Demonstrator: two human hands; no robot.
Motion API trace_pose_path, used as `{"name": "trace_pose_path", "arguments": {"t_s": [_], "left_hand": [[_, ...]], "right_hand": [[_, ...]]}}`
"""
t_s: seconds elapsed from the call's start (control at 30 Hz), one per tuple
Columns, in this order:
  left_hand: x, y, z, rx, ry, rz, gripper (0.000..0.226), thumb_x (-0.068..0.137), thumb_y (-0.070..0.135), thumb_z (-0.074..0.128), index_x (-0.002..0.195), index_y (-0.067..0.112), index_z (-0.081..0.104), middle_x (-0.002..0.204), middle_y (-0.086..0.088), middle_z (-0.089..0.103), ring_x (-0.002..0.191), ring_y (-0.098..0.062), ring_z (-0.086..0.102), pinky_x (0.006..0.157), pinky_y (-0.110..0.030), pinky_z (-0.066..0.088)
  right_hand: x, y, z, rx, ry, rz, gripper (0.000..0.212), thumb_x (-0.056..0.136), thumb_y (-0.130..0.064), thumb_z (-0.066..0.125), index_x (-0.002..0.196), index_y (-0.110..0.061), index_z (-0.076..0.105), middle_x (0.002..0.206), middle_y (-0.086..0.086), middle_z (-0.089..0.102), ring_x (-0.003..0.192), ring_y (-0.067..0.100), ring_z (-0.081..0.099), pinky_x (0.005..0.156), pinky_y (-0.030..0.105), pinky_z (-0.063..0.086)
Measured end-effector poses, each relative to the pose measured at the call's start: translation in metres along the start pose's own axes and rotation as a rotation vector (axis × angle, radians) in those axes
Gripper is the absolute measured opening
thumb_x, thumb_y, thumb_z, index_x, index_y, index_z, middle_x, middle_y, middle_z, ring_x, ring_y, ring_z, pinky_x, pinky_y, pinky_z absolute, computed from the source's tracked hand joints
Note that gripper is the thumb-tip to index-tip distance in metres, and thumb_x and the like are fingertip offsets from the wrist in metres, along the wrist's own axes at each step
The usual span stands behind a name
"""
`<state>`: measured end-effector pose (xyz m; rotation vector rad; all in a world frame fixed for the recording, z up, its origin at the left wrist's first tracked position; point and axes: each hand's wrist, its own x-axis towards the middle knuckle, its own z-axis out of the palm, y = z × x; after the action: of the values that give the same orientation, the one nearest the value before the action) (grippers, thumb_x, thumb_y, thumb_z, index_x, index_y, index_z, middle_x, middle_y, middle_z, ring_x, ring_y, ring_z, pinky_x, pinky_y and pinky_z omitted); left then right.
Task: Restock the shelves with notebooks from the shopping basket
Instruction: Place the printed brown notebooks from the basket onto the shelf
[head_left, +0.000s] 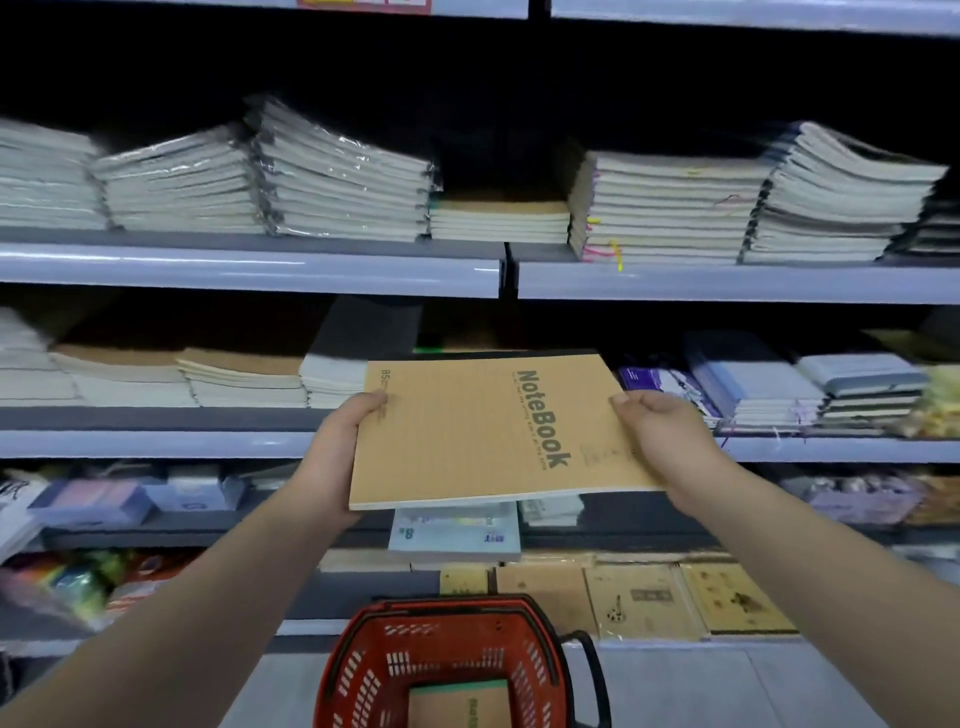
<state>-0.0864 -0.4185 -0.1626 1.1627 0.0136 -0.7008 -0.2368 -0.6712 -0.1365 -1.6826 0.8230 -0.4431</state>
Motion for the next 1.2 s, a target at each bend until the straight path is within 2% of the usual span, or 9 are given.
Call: {"name": "trace_pose_path", "arguments": {"t_s": [0.1,0.23,0.37,0.47,0.73,0.87,1.07,1.13,1.2], "left_hand": [[-0.002,0.021,0.011,-0.028,-0.032,0.041,0.027,0.091,0.041,0.054,0.092,0.02,0.071,0.08,-0.008,0.075,0.065,-0.025,0.072,0.054,-0.034,0.056],[-0.004,0.044,0.023,-0.02,-0.082,0.094,0.049,0.094,0.039,0.048,0.058,0.021,0.075,0.064,-0.005,0.07,0.052,-0.022,0.068,0.044,-0.03,0.052],[-0.005,0.069,0.034,-0.012,-0.07,0.173,0.03,0.093,0.037,0.049,0.085,0.015,0.066,0.065,-0.004,0.07,0.053,-0.019,0.068,0.047,-0.025,0.052],[-0.006,0.085,0.042,-0.02,-0.079,0.22,0.026,0.093,0.037,0.05,0.092,0.014,0.062,0.064,-0.004,0.07,0.053,-0.019,0.068,0.046,-0.025,0.052],[-0.013,0.12,0.06,-0.06,-0.136,0.195,0.027,0.09,0.041,0.052,0.08,0.018,0.063,0.061,0.0,0.066,0.049,-0.017,0.065,0.043,-0.023,0.05],[-0.016,0.127,0.067,-0.107,-0.155,0.232,0.023,0.092,0.032,0.042,0.085,0.016,0.057,0.059,-0.001,0.066,0.049,-0.019,0.066,0.057,-0.03,0.051],[-0.024,0.128,0.076,-0.462,-0.17,0.267,0.016,0.094,0.019,0.038,0.088,0.01,0.05,0.064,-0.006,0.064,0.05,-0.022,0.066,0.045,-0.023,0.052],[-0.027,0.13,0.08,-0.535,-0.177,0.292,0.019,0.093,0.014,0.034,0.085,0.009,0.051,0.061,-0.007,0.064,0.049,-0.021,0.064,0.048,-0.025,0.054],[-0.028,0.13,0.085,-0.546,-0.149,0.329,0.026,0.091,0.01,0.03,0.077,0.009,0.052,0.057,-0.007,0.062,0.045,-0.02,0.06,0.05,-0.025,0.054]], "right_hand": [[0.001,-0.023,-0.003,-0.002,0.002,-0.063,0.023,0.098,-0.027,0.053,0.082,-0.02,0.067,0.092,0.005,0.072,0.087,0.027,0.067,0.087,0.04,0.052],[0.004,-0.049,-0.009,0.006,0.005,-0.123,0.024,0.098,-0.027,0.053,0.083,-0.017,0.069,0.091,0.01,0.073,0.088,0.032,0.068,0.087,0.045,0.053],[0.009,-0.072,-0.012,0.036,-0.006,-0.155,0.025,0.098,-0.025,0.054,0.082,-0.011,0.069,0.094,0.018,0.072,0.08,0.029,0.065,0.083,0.046,0.053],[0.012,-0.088,-0.015,0.061,-0.011,-0.164,0.027,0.098,-0.024,0.055,0.079,-0.011,0.069,0.087,0.016,0.071,0.078,0.029,0.065,0.081,0.044,0.053],[0.017,-0.123,-0.023,0.104,-0.028,-0.19,0.024,0.096,-0.026,0.058,0.082,-0.01,0.07,0.078,0.011,0.071,0.072,0.026,0.065,0.073,0.037,0.054],[0.018,-0.138,-0.026,0.221,-0.065,-0.153,0.019,0.095,-0.026,0.059,0.087,-0.011,0.067,0.071,0.006,0.072,0.057,0.02,0.068,0.052,0.027,0.055],[0.014,-0.149,-0.023,0.545,-0.183,-0.081,0.044,0.098,-0.047,0.047,0.103,-0.007,0.065,0.07,0.002,0.072,0.055,0.012,0.068,0.043,0.019,0.049],[0.012,-0.152,-0.021,0.618,-0.229,-0.118,0.043,0.098,-0.048,0.045,0.106,-0.008,0.059,0.067,0.002,0.071,0.055,0.014,0.068,0.042,0.018,0.048],[0.009,-0.155,-0.018,0.628,-0.269,-0.154,0.039,0.098,-0.047,0.046,0.111,-0.01,0.053,0.077,0.004,0.074,0.061,0.015,0.07,0.045,0.018,0.05]]}}
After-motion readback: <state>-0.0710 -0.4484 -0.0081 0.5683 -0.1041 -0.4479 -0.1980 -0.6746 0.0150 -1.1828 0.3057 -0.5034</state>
